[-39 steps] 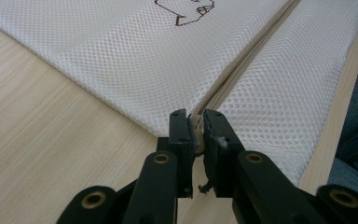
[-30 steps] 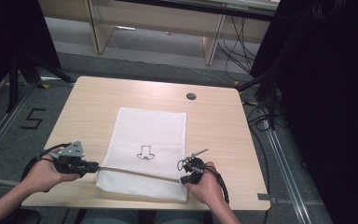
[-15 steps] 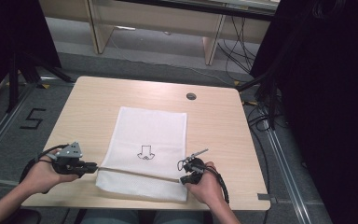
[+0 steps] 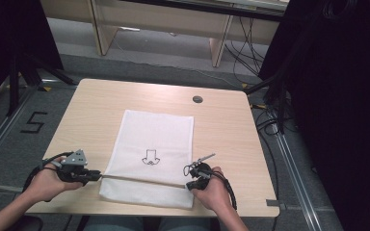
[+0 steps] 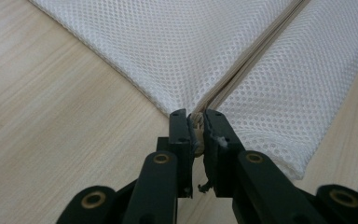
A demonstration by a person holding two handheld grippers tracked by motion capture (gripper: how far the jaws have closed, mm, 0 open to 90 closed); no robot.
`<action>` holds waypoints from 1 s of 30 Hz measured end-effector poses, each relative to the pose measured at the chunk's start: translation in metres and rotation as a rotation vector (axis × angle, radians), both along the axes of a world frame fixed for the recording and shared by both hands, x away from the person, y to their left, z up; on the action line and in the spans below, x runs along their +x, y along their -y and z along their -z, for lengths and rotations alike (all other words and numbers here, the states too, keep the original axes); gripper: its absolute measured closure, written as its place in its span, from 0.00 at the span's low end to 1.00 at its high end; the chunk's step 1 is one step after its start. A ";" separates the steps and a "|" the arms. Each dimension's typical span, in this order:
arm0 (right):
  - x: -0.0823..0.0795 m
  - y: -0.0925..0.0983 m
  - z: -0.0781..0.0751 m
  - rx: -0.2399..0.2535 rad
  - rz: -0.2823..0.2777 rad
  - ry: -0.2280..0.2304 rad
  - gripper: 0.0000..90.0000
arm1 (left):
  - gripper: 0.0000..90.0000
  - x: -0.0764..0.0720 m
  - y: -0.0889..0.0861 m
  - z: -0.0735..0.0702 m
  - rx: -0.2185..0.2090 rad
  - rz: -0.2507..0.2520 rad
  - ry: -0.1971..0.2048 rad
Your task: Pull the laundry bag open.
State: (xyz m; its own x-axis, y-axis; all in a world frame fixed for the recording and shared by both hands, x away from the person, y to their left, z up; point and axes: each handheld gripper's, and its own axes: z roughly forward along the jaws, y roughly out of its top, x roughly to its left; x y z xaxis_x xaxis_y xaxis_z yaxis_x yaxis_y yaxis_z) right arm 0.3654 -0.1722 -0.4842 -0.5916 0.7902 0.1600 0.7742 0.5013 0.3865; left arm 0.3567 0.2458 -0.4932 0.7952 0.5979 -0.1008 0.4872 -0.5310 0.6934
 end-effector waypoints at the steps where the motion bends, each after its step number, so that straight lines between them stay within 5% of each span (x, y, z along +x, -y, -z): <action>1: 0.000 0.000 0.000 -0.001 -0.004 0.002 1.00 | 0.91 0.000 0.000 0.000 0.012 0.011 0.006; 3: 0.000 0.000 0.000 -0.003 -0.006 0.003 1.00 | 0.91 0.001 -0.001 -0.001 0.039 0.025 0.008; 7: -0.002 -0.001 -0.001 -0.005 0.013 -0.011 1.00 | 0.91 0.000 0.000 0.002 0.029 0.021 -0.007; 10: -0.002 -0.001 -0.001 -0.014 0.004 0.001 1.00 | 0.90 0.001 0.001 0.001 0.053 0.037 0.021; 20: -0.001 0.003 -0.001 0.027 0.018 -0.003 0.95 | 0.89 0.000 -0.001 0.001 0.031 0.045 0.018; 26: -0.001 0.002 -0.002 0.040 0.004 0.044 0.84 | 0.82 -0.004 0.000 0.001 -0.052 0.053 -0.022; 30: -0.001 0.002 -0.006 0.046 0.019 0.077 0.79 | 0.76 -0.006 -0.004 -0.002 -0.061 0.056 0.004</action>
